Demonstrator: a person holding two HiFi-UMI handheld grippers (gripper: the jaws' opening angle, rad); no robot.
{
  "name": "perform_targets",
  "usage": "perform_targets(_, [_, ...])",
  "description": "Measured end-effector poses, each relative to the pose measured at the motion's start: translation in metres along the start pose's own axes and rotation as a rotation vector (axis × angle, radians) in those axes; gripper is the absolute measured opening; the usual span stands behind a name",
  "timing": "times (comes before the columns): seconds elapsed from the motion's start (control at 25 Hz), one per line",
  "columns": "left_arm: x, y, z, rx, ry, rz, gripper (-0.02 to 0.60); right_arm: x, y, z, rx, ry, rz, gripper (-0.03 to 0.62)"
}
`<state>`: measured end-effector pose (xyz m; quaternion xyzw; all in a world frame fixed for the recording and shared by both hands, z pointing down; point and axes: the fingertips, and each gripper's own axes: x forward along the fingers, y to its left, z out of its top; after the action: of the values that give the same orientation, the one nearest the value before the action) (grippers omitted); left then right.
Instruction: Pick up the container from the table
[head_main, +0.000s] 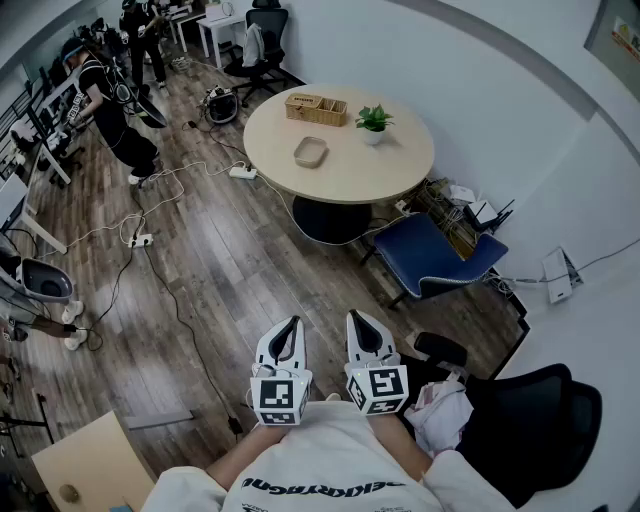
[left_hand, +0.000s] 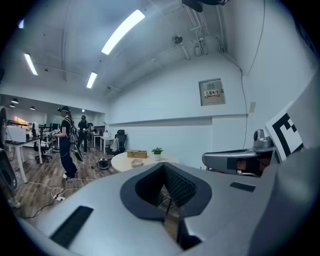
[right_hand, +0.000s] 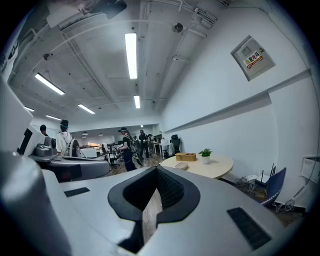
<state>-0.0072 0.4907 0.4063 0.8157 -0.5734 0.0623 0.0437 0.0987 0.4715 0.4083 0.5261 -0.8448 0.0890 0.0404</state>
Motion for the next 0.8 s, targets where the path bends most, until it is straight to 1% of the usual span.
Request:
perform_targets(0.16, [0.004, -0.004, 0.003, -0.018, 0.007, 0.031, 0.016, -0.002, -0.005, 0.002, 0.000, -0.007, 0.012, 0.032])
perform_targets(0.28, [0.008, -0.010, -0.002, -0.024, 0.008, 0.032, 0.017, -0.002, -0.009, 0.002, 0.004, -0.015, 0.033, 0.032])
perform_targets(0.44, [0.018, -0.015, 0.000, -0.021, 0.012, 0.061, 0.016, 0.003, -0.016, 0.005, 0.015, -0.026, 0.061, 0.032])
perform_targets(0.56, [0.025, -0.022, -0.010, -0.035, 0.029, 0.084, 0.017, 0.005, -0.024, 0.004, 0.015, -0.027, 0.082, 0.032])
perform_targets(0.68, [0.037, -0.024, -0.014, -0.040, 0.042, 0.105, 0.016, 0.014, -0.029, 0.000, 0.016, -0.020, 0.107, 0.032])
perform_targets(0.8, [0.053, -0.022, -0.019, -0.037, 0.051, 0.107, 0.017, 0.028, -0.036, -0.006, 0.023, -0.004, 0.121, 0.032])
